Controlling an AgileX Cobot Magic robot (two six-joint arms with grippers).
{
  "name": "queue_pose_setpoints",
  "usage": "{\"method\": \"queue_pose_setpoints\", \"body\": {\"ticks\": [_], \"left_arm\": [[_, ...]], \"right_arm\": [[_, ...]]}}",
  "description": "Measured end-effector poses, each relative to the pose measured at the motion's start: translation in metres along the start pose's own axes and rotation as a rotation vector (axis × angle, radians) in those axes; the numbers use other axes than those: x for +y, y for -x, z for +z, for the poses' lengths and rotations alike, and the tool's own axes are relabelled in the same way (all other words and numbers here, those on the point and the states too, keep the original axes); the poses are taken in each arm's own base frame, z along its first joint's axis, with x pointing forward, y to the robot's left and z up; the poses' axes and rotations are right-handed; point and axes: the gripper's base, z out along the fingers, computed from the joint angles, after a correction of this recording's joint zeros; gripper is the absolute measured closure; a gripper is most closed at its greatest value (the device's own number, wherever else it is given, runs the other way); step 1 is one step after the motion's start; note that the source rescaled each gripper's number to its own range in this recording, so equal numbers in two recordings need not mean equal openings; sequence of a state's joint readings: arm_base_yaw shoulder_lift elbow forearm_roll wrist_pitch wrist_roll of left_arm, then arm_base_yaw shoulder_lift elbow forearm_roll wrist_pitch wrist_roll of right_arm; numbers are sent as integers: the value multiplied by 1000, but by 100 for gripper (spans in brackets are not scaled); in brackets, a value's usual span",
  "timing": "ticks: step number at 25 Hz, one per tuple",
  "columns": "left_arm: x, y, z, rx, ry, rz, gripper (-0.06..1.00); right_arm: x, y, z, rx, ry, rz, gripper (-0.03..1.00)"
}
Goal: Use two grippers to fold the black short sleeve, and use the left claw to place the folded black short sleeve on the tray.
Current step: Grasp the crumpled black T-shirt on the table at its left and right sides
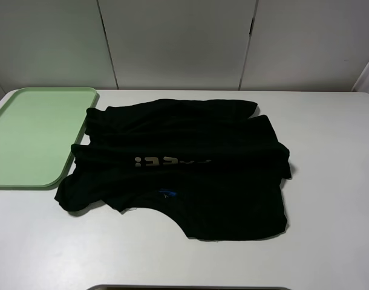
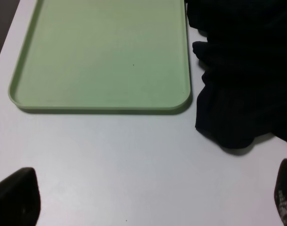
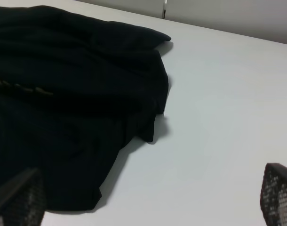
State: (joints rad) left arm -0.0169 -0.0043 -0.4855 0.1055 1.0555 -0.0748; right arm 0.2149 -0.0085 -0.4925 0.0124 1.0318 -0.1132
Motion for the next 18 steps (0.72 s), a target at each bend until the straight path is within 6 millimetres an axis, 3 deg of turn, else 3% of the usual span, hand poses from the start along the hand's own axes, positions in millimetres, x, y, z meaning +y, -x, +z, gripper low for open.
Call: {"method": "queue_pose_setpoints", "body": {"ticks": [18], "left_arm": [[0,0,0,0,0,0,-5]], "right_arm": [[0,0,0,0,0,0,-3]]}}
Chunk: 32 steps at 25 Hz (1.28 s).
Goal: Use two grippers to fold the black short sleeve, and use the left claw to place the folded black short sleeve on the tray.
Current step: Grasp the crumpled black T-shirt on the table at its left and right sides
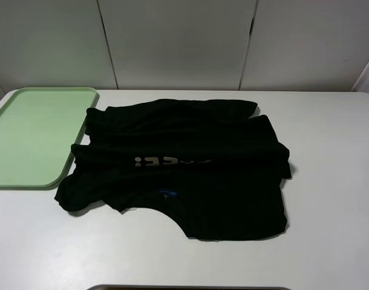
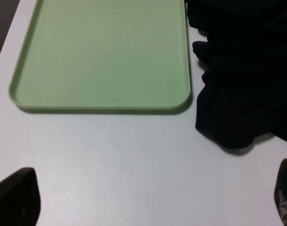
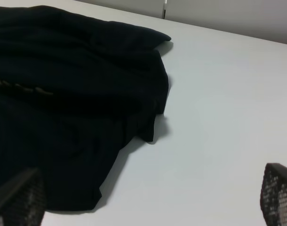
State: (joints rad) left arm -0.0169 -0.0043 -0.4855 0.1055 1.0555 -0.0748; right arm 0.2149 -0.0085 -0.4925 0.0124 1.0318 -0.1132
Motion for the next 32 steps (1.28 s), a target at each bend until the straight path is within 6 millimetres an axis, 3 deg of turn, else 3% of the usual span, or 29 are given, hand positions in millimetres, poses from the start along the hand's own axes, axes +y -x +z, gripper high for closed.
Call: {"method": "queue_pose_setpoints", "body": {"ticks": [15,20,25,30,32], "left_arm": [[0,0,0,-1,3,1,-5],[0,11,-10,-57,0,-1,-4],[-1,53,-21,-30,2,38,-4],[-7,114,-17,28,-42,141,-4],[-11,134,-13,41,-83,214,-4]], "right_arm": [[0,0,0,0,0,3,-3],[0,0,0,0,3,59,-3],[-2,19,1,32,6,92,-3],[-7,72,17,108,15,39,-3],[-10,93,34,175,25,-15,-3]]}}
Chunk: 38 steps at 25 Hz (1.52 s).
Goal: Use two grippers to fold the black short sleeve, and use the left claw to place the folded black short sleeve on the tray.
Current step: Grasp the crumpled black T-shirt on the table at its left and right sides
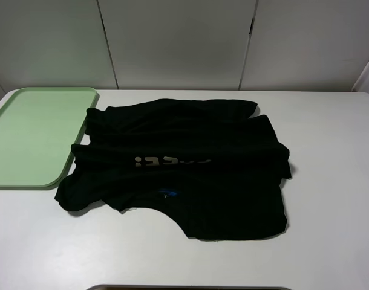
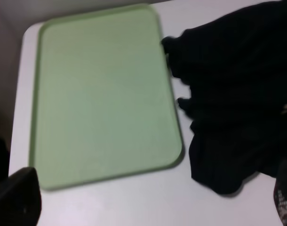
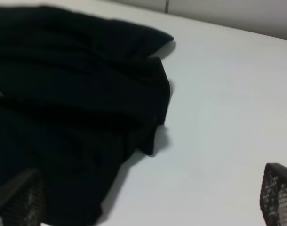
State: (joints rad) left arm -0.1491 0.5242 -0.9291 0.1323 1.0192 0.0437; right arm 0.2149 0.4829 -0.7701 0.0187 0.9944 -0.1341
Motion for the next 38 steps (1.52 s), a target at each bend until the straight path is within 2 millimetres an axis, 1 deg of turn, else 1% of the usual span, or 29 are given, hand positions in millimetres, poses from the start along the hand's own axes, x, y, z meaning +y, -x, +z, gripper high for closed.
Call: {"method": "queue_pose_setpoints", "body": {"ticks": [2,5,7,9,11,13,16,18,21,23,25,31,35,38], "left_arm": [[-3,19,6,11,-41,103,-4],[-14,39,23,42,-73,287,-4],[-27,46,37,84,-93,421,-4],[-47,50,50,116,-122,561,-3],[-65,52,59,131,-146,670,-3],[-83,51,68,152,-178,745,-3],[-98,48,81,178,-199,807,-3],[-102,40,91,217,-201,867,-3],[-108,22,111,298,-205,973,-3],[-110,9,129,364,-204,1010,-3],[-110,3,145,401,-207,1018,-3],[-107,0,195,465,-241,986,-3],[-113,-8,223,514,-277,1034,-3],[-121,-15,240,538,-303,1072,-3]], "right_arm": [[-3,23,15,60,10,-68,-3],[-4,50,49,166,51,-160,-3],[4,62,75,231,102,-239,-3],[20,69,98,278,154,-340,-3],[40,69,121,336,197,-473,-3],[65,65,137,377,245,-603,-3],[95,56,157,426,299,-730,-3],[106,51,169,454,320,-765,-3],[111,47,179,480,326,-775,-3],[112,47,179,470,329,-776,-3],[112,48,179,460,335,-773,-3],[113,48,179,456,343,-788,-3],[114,50,180,427,351,-813,-3],[114,51,180,405,358,-840,-3]]}}
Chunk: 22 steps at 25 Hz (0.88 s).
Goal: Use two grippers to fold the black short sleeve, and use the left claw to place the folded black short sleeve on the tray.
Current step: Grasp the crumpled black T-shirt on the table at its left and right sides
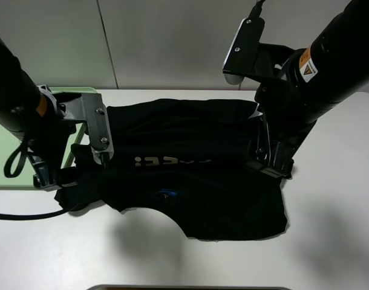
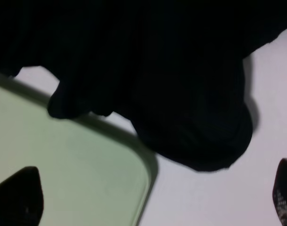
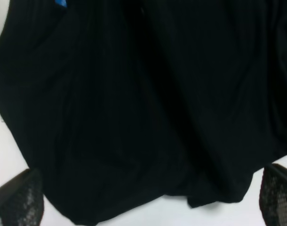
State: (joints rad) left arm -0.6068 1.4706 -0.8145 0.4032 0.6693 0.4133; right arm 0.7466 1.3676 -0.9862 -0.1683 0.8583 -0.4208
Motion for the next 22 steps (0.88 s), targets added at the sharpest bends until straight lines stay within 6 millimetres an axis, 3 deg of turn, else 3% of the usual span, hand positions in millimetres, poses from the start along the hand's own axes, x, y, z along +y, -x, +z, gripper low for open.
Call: {"method": "queue_pose_setpoints", "body": {"ticks": [4,13,22], "left_arm": [[3,11,18,31,-30,40,-3],[46,34,33,4,-17,-8,-1],[57,27,57,-16,-88,21,1]], "right_arm": [[-2,2,0,-18,-21,-55,-3],[-8,5,0,-44,-91,-137,-3],[-6,8,16,-22,-52,-142,-3]]}}
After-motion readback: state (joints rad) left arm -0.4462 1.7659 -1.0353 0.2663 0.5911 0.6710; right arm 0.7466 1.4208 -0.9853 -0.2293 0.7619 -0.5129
